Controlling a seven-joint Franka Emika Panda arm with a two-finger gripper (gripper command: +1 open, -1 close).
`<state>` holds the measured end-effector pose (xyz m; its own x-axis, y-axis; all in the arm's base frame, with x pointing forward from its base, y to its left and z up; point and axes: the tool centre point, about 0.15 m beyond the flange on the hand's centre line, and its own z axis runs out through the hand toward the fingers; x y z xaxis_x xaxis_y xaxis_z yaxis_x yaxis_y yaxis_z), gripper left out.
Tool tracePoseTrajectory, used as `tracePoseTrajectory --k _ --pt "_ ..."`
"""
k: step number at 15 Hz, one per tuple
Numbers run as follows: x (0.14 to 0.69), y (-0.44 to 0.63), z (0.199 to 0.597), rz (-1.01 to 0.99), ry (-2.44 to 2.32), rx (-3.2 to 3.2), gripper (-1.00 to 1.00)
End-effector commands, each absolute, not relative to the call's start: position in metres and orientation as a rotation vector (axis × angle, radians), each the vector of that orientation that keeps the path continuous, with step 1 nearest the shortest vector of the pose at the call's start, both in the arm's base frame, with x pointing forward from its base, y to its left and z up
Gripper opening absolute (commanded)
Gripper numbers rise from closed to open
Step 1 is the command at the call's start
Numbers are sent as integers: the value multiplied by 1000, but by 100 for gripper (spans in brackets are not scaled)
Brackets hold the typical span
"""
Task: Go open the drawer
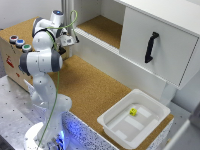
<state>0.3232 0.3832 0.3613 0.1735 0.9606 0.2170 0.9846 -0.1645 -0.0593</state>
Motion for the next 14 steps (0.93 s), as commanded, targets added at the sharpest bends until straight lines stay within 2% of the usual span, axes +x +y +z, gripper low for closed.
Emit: tracePoseTrajectory --k 1,9,14 --pt "346 401 323 -177 -1974 -2259 -100" --pt "351 371 322 -178 -1953 -2299 -100" --pt "347 339 305 -122 -1970 -2333 -100"
